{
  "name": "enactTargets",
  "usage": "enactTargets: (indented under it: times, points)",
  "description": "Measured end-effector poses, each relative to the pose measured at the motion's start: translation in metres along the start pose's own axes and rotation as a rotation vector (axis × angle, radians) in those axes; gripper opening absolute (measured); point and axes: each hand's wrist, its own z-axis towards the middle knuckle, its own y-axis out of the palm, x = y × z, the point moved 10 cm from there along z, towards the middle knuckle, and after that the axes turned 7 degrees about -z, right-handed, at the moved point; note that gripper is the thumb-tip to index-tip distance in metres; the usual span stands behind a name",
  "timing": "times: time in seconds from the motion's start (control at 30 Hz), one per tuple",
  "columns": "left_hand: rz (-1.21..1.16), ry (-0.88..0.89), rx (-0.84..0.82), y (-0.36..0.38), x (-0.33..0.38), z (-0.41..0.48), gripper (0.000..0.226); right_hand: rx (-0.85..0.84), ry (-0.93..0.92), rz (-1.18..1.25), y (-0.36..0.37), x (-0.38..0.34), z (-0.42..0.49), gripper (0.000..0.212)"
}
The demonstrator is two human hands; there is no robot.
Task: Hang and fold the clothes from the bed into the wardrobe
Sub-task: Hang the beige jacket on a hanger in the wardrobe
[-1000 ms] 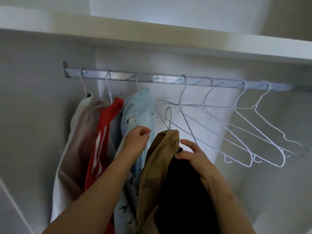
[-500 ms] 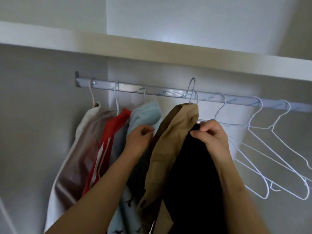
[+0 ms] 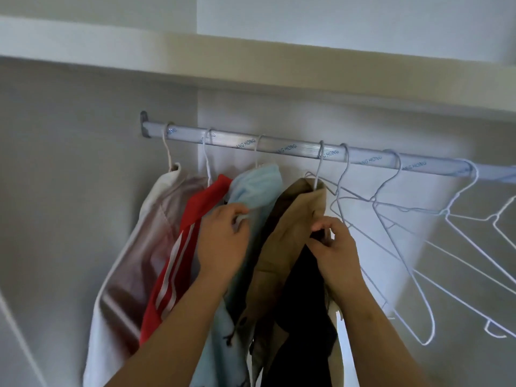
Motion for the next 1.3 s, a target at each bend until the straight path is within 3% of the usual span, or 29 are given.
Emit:
enactTargets:
  times: [0.07,0.17,0.27,0.37,0.63,0.9,1.3]
  points:
    - [0.101,-0.062,-0.063,0.009,-0.016,0.001,0.028,0.053,0.102,-0.057,-0.004,0.020,-0.005,0.029]
    - [-0.047,-0.272,-0.197,0.028,-0.041,-0.007,0.041,-0.029,0.208,-0.178,0.006,0.042,-0.019,0.041]
    - [-0.130,-0.343,-0.292,0.049,-0.048,-0.018,0.057,-0.109,0.143,-0.368,0.020,0.042,-0.027,0.039]
    - [-0.233,-0.430,-0.257,0.053,-0.056,-0.024,0.067,-0.090,0.097,-0.411,0.022,0.039,-0.030,0.035]
    - [-0.358,-0.480,-0.072,0.032,-0.066,-0.030,0.068,-0.037,0.259,-0.199,0.018,0.055,-0.035,0.050]
    - [-0.363,-0.487,-0.101,0.035,-0.065,-0.029,0.066,-0.116,0.268,-0.239,0.032,0.049,-0.039,0.055]
    - [-0.347,-0.457,-0.239,0.018,-0.059,-0.073,0.048,0.016,0.441,-0.146,0.032,0.061,-0.096,0.042]
